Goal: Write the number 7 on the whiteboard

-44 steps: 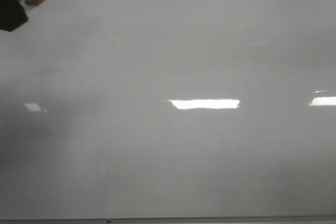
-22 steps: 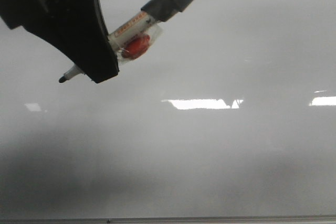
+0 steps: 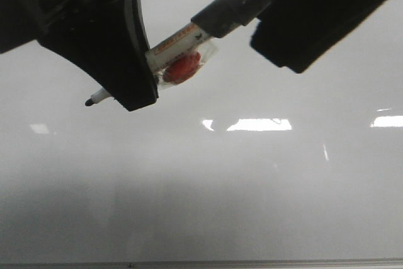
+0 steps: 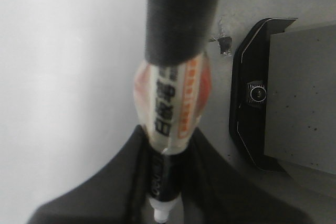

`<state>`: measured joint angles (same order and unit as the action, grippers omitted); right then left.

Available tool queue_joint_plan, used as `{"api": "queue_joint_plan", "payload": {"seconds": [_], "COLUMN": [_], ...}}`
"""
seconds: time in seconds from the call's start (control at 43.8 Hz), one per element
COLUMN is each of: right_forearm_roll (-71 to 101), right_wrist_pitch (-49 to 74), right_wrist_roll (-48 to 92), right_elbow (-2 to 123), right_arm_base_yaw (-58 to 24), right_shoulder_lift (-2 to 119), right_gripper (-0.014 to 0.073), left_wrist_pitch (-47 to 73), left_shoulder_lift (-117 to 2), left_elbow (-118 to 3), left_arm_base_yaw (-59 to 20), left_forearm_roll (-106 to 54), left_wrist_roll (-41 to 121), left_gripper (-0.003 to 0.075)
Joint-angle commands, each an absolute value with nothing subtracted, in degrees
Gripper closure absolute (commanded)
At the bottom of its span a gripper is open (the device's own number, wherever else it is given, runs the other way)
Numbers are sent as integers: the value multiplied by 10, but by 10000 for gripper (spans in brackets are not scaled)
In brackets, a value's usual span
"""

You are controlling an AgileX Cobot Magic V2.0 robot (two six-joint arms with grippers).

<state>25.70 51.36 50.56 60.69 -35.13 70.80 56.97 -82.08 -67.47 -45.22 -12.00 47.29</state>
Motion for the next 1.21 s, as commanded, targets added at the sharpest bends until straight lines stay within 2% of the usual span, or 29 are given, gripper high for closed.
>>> {"api": "queue_joint_plan", "payload": {"seconds": [0.0,0.137,0.342,0.57,0.662,0.753,0.799,0.867,0.958,1.187], "right_forearm_roll": [278,283,299,301,301,301,301,301,301,277], "right_wrist_pitch": [474,453,453,462,463,462,462,462,462,512], "right_wrist_roll": [512,512,512,512,512,512,512,510,507,452], "right_elbow": [636,637,637,637,637,637,637,637,637,635], "right_arm_base_yaw": [-371,-383,-385,-385,-385,-385,-385,-385,-378,-300], "right_shoulder_lift": [716,729,731,731,731,731,731,730,726,689], "right_gripper": [1,28,330,517,593,656,662,659,659,659], "left_wrist_pitch": [556,555,554,557,557,557,557,557,561,571], "left_shoulder_lift": [-804,-804,-804,-804,-804,-804,-804,-802,-788,-702], "left_elbow": [-694,-694,-694,-694,-694,-694,-694,-694,-694,-662], "left_arm_base_yaw": [-457,-457,-457,-457,-455,-455,-454,-446,-426,-349], "left_forearm_roll": [-131,-131,-131,-131,-131,-131,-131,-128,-127,-128], "left_wrist_roll": [474,474,474,474,472,469,467,454,429,385], "left_gripper": [741,741,741,729,630,474,386,307,267,269]}}
